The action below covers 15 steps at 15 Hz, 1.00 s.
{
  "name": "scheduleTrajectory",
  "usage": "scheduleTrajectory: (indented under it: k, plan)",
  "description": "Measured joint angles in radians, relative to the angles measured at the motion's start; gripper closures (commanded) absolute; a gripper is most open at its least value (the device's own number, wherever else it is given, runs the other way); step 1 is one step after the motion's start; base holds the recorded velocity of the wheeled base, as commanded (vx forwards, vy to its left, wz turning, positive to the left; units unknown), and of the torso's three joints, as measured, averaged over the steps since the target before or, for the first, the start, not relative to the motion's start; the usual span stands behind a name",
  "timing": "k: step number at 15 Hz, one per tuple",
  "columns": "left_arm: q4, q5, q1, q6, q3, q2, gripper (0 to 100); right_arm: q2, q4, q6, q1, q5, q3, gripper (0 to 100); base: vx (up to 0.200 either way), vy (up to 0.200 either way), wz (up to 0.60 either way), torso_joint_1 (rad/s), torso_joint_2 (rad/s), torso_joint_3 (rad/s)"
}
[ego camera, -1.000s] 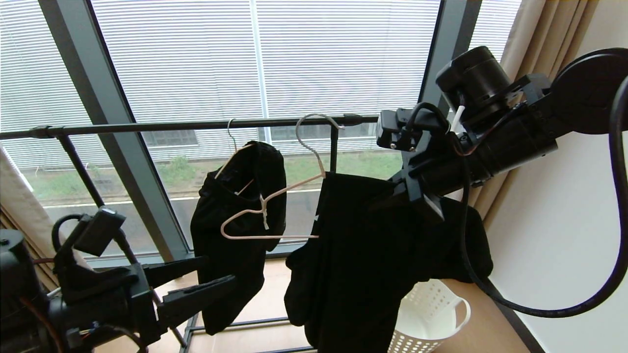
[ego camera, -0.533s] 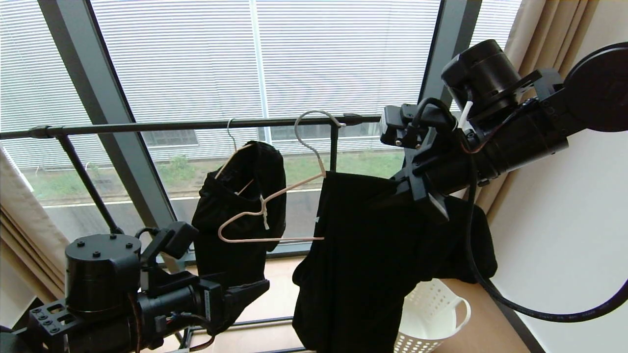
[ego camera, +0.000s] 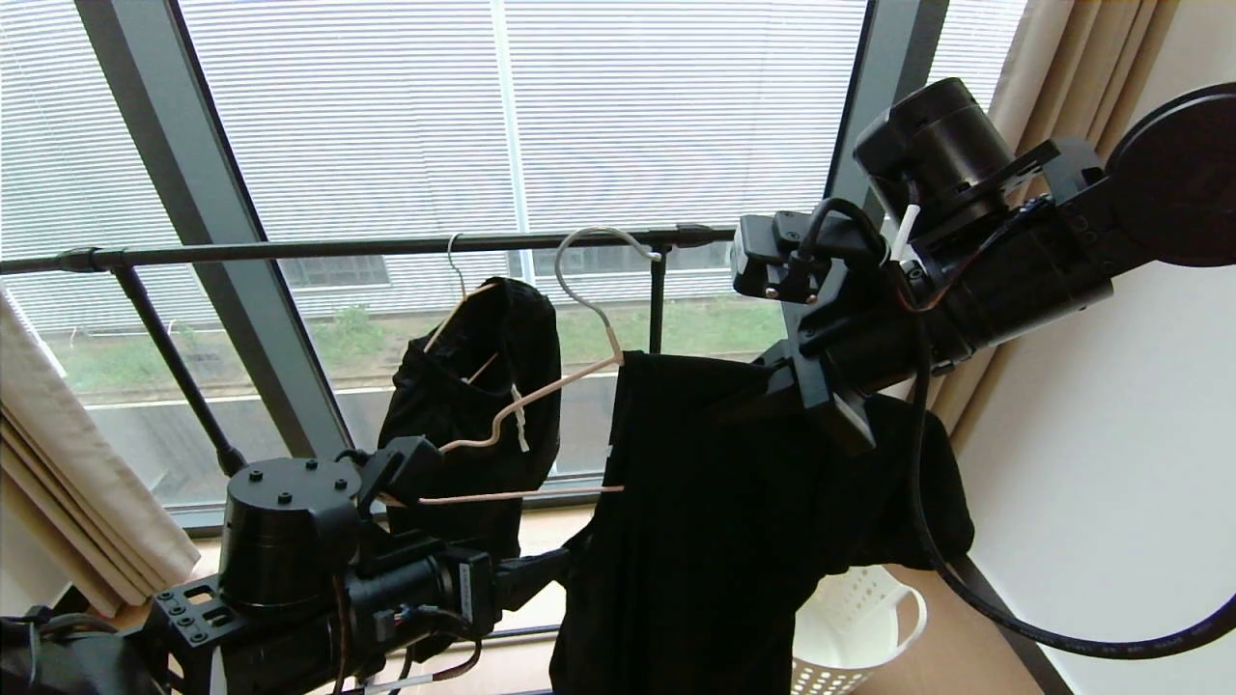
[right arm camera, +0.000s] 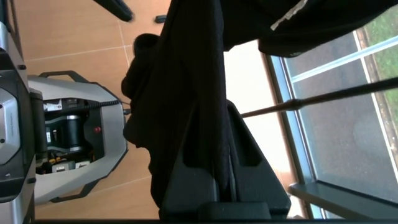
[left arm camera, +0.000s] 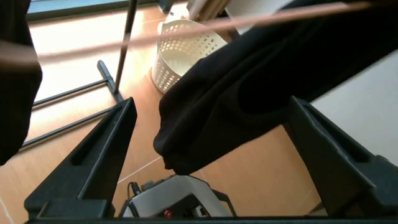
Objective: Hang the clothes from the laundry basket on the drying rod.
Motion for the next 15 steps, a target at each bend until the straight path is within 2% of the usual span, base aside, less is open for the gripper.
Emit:
scheduleTrajectory:
  k: [12, 15]
  plan:
    - [-0.014, 0.012, -0.006, -0.032, -0.03, 0.041, 0, -0.031, 0.0, 0.0, 0.024, 0.0, 0.029, 100, 0.0, 0.0, 0.0, 0.0, 0.0, 0.0]
    - [-0.014, 0.037, -0.013, -0.03, -0.03, 0.056, 0, -0.034, 0.0, 0.0, 0.026, 0.0, 0.029, 100, 0.0, 0.0, 0.0, 0.0, 0.0, 0.0]
